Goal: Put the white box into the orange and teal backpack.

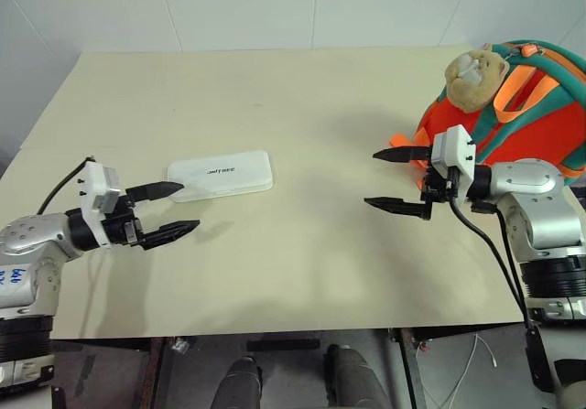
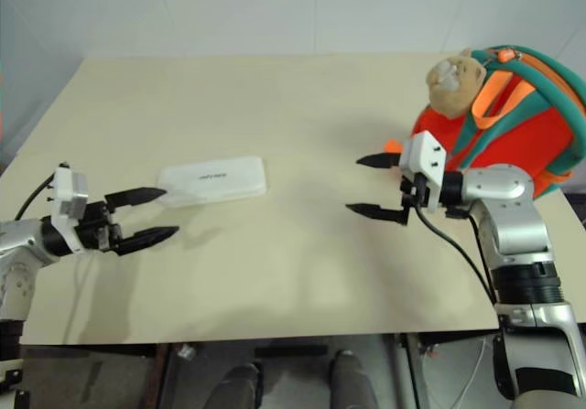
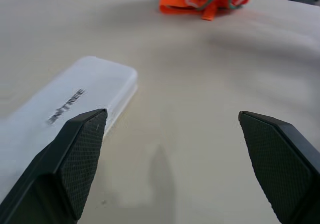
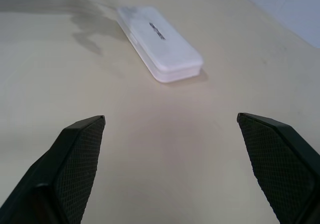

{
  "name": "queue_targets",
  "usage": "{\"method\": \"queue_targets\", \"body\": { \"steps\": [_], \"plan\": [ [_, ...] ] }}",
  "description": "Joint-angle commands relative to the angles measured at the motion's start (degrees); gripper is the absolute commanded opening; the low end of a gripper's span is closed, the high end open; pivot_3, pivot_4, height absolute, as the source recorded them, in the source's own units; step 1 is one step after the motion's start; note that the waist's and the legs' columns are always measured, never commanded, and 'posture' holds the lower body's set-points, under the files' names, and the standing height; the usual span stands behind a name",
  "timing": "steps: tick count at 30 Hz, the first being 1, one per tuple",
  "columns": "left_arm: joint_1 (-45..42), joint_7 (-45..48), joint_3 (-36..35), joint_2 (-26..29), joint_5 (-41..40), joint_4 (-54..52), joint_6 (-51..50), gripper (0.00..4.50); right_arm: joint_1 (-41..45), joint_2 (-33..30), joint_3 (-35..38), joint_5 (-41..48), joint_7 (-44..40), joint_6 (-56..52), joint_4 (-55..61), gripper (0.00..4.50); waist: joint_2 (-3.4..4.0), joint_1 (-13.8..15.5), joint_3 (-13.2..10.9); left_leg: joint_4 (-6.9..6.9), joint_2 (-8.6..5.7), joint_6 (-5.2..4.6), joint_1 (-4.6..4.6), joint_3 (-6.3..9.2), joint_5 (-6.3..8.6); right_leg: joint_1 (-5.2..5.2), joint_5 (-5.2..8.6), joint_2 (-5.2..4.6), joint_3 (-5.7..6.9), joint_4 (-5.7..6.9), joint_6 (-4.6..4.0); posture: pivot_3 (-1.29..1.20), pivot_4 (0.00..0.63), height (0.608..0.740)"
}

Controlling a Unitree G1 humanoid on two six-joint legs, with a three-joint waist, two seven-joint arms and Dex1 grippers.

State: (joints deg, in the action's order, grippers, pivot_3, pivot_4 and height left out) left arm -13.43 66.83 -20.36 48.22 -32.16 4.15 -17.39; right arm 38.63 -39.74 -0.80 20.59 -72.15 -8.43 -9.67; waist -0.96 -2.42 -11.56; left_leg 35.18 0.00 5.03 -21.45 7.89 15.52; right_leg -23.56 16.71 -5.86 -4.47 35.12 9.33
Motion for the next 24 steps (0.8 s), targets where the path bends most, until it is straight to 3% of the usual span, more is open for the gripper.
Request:
{"method": "queue_targets", "body": {
  "steps": [1, 7, 8, 12, 21, 22, 24],
  "plan": [
    [2.87, -3.47, -6.38, 1.65, -1.28, -1.85, -1.74, 4.50, 4.41, 4.74, -3.53, -0.63, 1.35, -1.94, -0.06, 4.46, 0.00, -0.59, 0.00, -0.01, 0.01, 0.00, 0.00, -0.01, 0.00, 0.00, 0.00, 0.00, -0.01, 0.00, 0.00, 0.00, 0.150, 0.740],
    [7.30, -7.30, -10.76, 0.69, -1.84, -2.71, -3.84, 4.50, 9.01, 11.52, -7.77, -4.19, 5.24, -5.01, -4.04, 4.46, 0.00, -0.72, 0.00, -0.01, 0.03, 0.01, 0.05, -0.03, -0.01, -0.09, 0.02, 0.00, -0.04, 0.20, -0.05, 0.00, 0.150, 0.740],
    [7.75, -7.13, -10.80, 0.42, -1.66, -2.62, -3.29, 4.31, 9.48, 12.38, -8.29, -5.05, 5.89, -4.44, -4.92, 4.29, 0.00, -0.53, 0.00, -0.01, 0.03, 0.01, 0.04, -0.02, -0.01, -0.09, 0.02, 0.00, -0.03, 0.19, -0.05, 0.00, 0.150, 0.740],
    [9.02, -5.99, -10.92, 0.19, -2.03, -3.51, -2.36, 3.32, 10.68, 14.43, -10.18, -8.11, 6.22, -1.75, -8.23, 3.26, -0.01, -0.48, 0.00, -0.01, 0.02, 0.02, 0.04, -0.03, -0.01, -0.09, 0.03, 0.00, -0.03, 0.19, -0.05, 0.00, 0.150, 0.740],
    [8.10, -5.98, -9.98, 1.67, 0.71, -0.02, 0.30, 0.46, 16.00, 17.66, -11.74, -13.16, 6.95, 4.57, -18.87, 0.09, -0.01, -1.21, 0.00, -0.01, 0.03, 0.02, 0.06, -0.07, -0.01, -0.13, 0.03, 0.00, -0.05, 0.26, -0.07, 0.00, 0.150, 0.740],
    [7.88, -6.40, -9.85, 1.56, 1.01, 0.46, 0.48, 0.14, 16.85, 18.18, -11.92, -13.97, 7.75, 5.31, -20.49, 0.00, -0.01, -1.27, 0.00, -0.02, 0.03, 0.02, 0.08, -0.08, -0.01, -0.13, 0.04, 0.00, -0.06, 0.27, -0.08, 0.00, 0.150, 0.740],
    [7.10, -8.44, -9.34, 0.66, 2.03, 1.35, 0.87, 0.03, 19.53, 19.99, -12.40, -16.85, 11.95, 6.34, -25.27, 0.00, -0.01, -1.39, 0.00, -0.03, 0.03, 0.02, 0.12, -0.12, -0.01, -0.14, 0.05, 0.00, -0.09, 0.33, -0.09, 0.00, 0.150, 0.740]
  ]
}}
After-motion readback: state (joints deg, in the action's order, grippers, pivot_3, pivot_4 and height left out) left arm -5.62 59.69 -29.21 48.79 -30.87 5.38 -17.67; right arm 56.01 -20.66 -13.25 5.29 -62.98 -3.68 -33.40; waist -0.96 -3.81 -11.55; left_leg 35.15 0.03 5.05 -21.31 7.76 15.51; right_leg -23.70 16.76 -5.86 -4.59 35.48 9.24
